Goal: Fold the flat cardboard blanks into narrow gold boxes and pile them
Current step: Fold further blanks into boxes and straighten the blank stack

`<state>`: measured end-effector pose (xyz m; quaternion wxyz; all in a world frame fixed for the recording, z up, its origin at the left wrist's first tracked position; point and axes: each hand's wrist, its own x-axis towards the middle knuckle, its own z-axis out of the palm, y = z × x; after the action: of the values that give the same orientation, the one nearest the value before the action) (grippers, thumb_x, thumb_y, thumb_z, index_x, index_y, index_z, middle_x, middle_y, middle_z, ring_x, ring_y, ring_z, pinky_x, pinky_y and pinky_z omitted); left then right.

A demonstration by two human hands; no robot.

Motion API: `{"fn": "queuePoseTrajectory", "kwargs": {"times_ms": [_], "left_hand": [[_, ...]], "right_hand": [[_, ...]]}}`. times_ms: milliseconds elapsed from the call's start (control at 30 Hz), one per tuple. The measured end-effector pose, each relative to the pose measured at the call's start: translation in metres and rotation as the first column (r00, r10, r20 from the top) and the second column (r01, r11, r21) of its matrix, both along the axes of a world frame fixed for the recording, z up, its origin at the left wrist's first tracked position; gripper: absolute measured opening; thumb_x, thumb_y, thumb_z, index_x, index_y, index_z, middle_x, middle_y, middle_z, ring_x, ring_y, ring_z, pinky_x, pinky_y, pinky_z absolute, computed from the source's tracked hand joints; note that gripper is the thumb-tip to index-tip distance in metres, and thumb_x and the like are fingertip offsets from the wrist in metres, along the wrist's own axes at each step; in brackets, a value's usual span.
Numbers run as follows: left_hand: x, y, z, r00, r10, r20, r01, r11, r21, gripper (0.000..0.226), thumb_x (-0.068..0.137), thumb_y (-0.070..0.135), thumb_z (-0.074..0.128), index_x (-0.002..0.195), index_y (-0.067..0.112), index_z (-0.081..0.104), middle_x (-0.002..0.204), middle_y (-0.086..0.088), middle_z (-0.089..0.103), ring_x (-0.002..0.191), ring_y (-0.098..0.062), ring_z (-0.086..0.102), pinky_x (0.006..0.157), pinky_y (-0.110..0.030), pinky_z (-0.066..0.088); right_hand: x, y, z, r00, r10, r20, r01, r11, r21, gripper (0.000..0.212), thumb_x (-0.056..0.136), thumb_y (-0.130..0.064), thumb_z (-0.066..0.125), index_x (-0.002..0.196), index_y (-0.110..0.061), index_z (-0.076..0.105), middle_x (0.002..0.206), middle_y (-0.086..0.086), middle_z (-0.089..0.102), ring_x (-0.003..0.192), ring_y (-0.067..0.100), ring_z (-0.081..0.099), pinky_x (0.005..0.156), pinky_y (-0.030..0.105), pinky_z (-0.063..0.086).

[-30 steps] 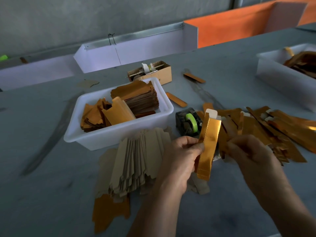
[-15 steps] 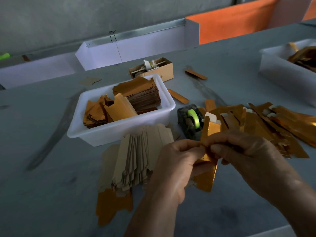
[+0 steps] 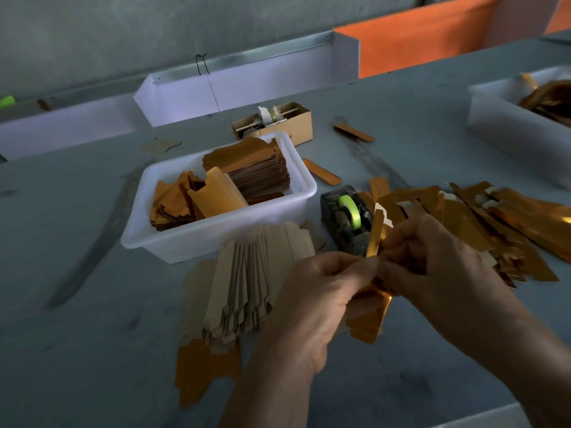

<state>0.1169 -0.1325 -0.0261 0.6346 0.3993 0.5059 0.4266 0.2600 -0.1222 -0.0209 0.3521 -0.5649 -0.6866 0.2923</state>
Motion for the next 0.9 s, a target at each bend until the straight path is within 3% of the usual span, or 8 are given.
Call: {"fn": "queuePoseTrajectory", "kwargs": {"times_ms": [267, 333, 500, 567, 633, 733, 833, 900], "left_hand": [[0.013, -0.007, -0.005, 0.954, 0.178, -0.243, -0.124, 0.968, 0.220, 0.022, 0.092, 0.014, 0.059, 0.074, 0.018, 0.070, 0.072, -0.004, 0.072, 0.069, -0.017, 0.072, 0.066, -0.027, 0.059], [0.016, -0.008, -0.005, 0.936, 0.201, -0.290, -0.120, 0.954, 0.273, 0.020, 0.092, 0.015, 0.059, 0.076, 0.018, 0.070, 0.073, -0.003, 0.072, 0.069, -0.014, 0.072, 0.067, -0.027, 0.059], [0.006, -0.007, 0.000, 0.956, 0.186, -0.229, -0.137, 0.967, 0.213, 0.014, 0.092, 0.014, 0.060, 0.083, 0.015, 0.070, 0.075, 0.000, 0.072, 0.068, -0.009, 0.071, 0.059, -0.018, 0.055], [0.000, -0.006, 0.001, 0.965, 0.191, -0.180, -0.164, 0.975, 0.152, 0.005, 0.089, 0.014, 0.065, 0.085, 0.016, 0.067, 0.073, 0.003, 0.072, 0.067, -0.009, 0.071, 0.059, -0.021, 0.057], [-0.004, -0.006, -0.001, 0.974, 0.182, -0.133, -0.173, 0.982, 0.079, 0.009, 0.086, 0.015, 0.069, 0.093, 0.016, 0.065, 0.085, -0.004, 0.073, 0.078, -0.020, 0.072, 0.072, -0.038, 0.060], [-0.005, -0.005, -0.003, 0.989, 0.145, 0.021, -0.144, 0.988, -0.048, 0.019, 0.084, 0.011, 0.069, 0.101, 0.005, 0.061, 0.099, -0.018, 0.070, 0.086, -0.029, 0.072, 0.078, -0.042, 0.059], [-0.006, -0.005, -0.002, 0.977, 0.102, 0.185, -0.078, 0.988, -0.134, 0.015, 0.088, 0.006, 0.062, 0.101, -0.002, 0.061, 0.096, -0.022, 0.071, 0.081, -0.029, 0.072, 0.069, -0.033, 0.060], [-0.009, -0.006, -0.001, 0.982, 0.077, 0.172, -0.054, 0.989, -0.137, 0.012, 0.092, 0.008, 0.057, 0.100, 0.000, 0.061, 0.088, -0.017, 0.072, 0.078, -0.025, 0.072, 0.068, -0.032, 0.060]], "right_hand": [[-0.010, -0.008, 0.012, 0.966, -0.098, 0.239, 0.087, 0.995, 0.058, 0.026, 0.082, -0.029, 0.066, 0.092, -0.027, 0.042, 0.077, -0.011, 0.059, 0.068, 0.002, 0.058, 0.054, 0.013, 0.044], [-0.014, -0.010, 0.017, 0.943, -0.145, 0.300, 0.126, 0.989, 0.080, 0.030, 0.083, -0.034, 0.063, 0.093, -0.030, 0.036, 0.074, -0.011, 0.056, 0.066, 0.008, 0.057, 0.057, 0.022, 0.048], [-0.012, -0.006, 0.018, 0.878, -0.180, 0.443, 0.166, 0.984, 0.070, 0.049, 0.064, -0.069, 0.046, 0.091, -0.029, 0.038, 0.068, -0.011, 0.050, 0.057, 0.007, 0.051, 0.050, 0.027, 0.045], [-0.008, -0.003, 0.012, 0.938, -0.146, 0.313, 0.149, 0.989, 0.016, 0.048, 0.059, -0.067, 0.052, 0.090, -0.030, 0.045, 0.071, -0.015, 0.054, 0.062, -0.001, 0.052, 0.050, 0.018, 0.039], [-0.005, 0.000, 0.003, 0.992, -0.099, 0.083, 0.108, 0.988, -0.107, 0.035, 0.063, -0.052, 0.066, 0.090, -0.031, 0.054, 0.076, -0.014, 0.062, 0.071, -0.001, 0.058, 0.058, 0.014, 0.041], [-0.008, -0.002, -0.006, 0.933, -0.084, -0.349, -0.027, 0.953, -0.301, 0.045, 0.056, -0.043, 0.069, 0.099, -0.029, 0.063, 0.082, -0.002, 0.072, 0.080, 0.014, 0.069, 0.077, 0.033, 0.052], [-0.012, -0.006, -0.010, 0.907, -0.076, -0.415, -0.047, 0.959, -0.279, 0.038, 0.060, -0.042, 0.066, 0.091, -0.021, 0.068, 0.077, 0.002, 0.072, 0.073, 0.015, 0.069, 0.069, 0.030, 0.051], [-0.012, -0.006, -0.012, 0.906, -0.072, -0.417, -0.049, 0.961, -0.273, 0.033, 0.061, -0.040, 0.065, 0.087, -0.020, 0.069, 0.077, 0.004, 0.072, 0.073, 0.016, 0.069, 0.069, 0.031, 0.051]]}}
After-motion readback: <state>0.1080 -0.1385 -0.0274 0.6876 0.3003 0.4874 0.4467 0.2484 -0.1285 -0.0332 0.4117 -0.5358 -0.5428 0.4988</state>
